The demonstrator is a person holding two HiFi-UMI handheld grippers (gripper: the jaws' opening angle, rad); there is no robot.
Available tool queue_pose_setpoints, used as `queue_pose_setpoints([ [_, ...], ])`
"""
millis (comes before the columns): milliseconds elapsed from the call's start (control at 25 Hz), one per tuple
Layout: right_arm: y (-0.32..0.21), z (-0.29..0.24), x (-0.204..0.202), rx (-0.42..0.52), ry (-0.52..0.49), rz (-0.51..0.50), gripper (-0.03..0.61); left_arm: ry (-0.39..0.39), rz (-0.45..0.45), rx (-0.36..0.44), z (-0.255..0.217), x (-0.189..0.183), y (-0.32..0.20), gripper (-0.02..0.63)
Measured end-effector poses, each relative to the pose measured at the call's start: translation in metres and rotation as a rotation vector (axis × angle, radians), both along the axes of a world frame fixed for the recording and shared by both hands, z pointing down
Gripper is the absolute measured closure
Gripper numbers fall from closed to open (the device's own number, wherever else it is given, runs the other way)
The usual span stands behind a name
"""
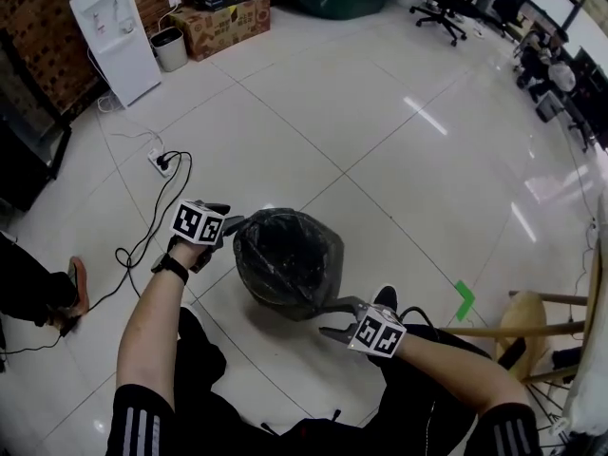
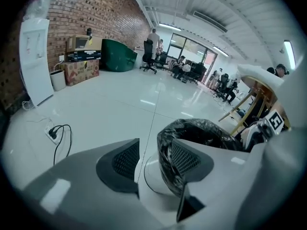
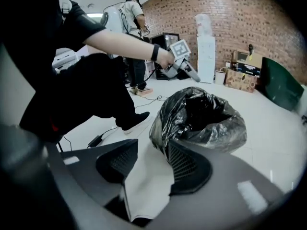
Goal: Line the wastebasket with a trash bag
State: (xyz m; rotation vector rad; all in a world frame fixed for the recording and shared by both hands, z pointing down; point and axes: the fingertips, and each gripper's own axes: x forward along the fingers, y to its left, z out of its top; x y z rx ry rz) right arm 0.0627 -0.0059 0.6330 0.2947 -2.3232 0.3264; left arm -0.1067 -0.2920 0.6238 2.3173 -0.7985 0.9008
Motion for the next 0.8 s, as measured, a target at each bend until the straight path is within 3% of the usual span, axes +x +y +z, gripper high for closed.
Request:
queue_pose_setpoints([
  [80, 0.000, -0.008, 0.006, -0.002, -0.005, -0.012, 0.368, -0.008, 0.002, -0.001, -0.002, -0.006, 0.027, 0.410],
  [280, -0.005, 0.022, 0.008, 0.015, 0.088, -0.034, 0.365, -0.010, -0.029, -0.007, -0.007, -0.016, 0.091, 0.410],
  [440, -0.015, -0.007, 0.003, 0.042, 0.027, -0.013, 0.365, 0.030, -0.096, -0.093, 0.006, -0.020, 0.144, 0.410],
  [600, -0.060, -0.047, 0.006, 0.102, -0.045, 0.083, 0.365, 0.062, -0.103, -0.158, 0.029, -0.002, 0.191, 0.402],
  [800, -0.130, -0.070, 0.018, 0.130, -0.071, 0.229, 0.367, 0.124, -0.130, -0.207, 0.046, 0.016, 0.207, 0.397],
])
